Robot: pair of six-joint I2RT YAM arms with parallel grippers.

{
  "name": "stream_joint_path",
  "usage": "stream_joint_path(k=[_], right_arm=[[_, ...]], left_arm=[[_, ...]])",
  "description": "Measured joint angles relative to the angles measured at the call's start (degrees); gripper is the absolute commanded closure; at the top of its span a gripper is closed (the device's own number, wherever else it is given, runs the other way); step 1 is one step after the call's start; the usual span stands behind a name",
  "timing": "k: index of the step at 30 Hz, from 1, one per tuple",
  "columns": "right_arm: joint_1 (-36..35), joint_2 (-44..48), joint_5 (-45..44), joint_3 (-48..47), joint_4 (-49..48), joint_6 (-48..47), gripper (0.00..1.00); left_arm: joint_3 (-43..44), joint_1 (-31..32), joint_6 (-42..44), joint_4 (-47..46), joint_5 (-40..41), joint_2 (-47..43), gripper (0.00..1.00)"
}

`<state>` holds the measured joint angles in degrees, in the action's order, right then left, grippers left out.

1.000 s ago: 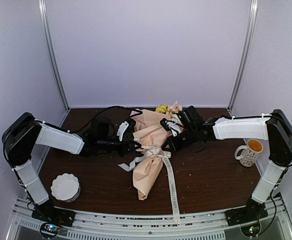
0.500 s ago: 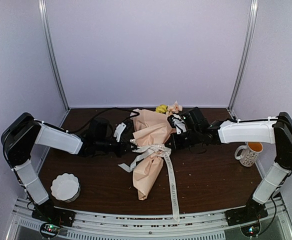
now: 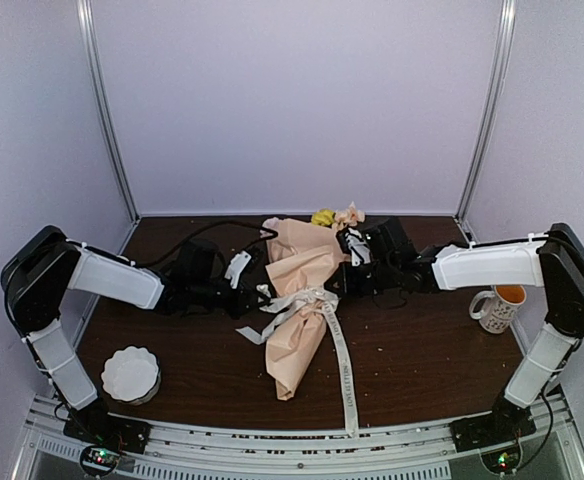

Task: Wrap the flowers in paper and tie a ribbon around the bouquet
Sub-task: Cross the half-tied ribbon over the folded bouquet.

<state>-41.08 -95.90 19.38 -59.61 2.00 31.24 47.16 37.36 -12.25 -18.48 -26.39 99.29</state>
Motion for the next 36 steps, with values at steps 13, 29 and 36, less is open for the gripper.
stream_joint_path(k=[13, 29, 36], right_arm=[[-1.70, -2.60, 1.22, -0.07, -1.73, 1.77, 1.00], [-2.73, -2.36, 1.38, 0.00, -3.30, 2.12, 1.00], [-2.82, -2.23, 2.69, 0.00, -3.72, 2.21, 1.00]], left_arm=[[0.11, -0.04, -0.15, 1.31, 2.80, -1.01, 0.37], [-5.99, -1.11, -3.15, -5.79, 9.88, -10.05, 0.40], [5.01, 4.04, 10.25, 3.32, 5.79, -7.41, 0.45]])
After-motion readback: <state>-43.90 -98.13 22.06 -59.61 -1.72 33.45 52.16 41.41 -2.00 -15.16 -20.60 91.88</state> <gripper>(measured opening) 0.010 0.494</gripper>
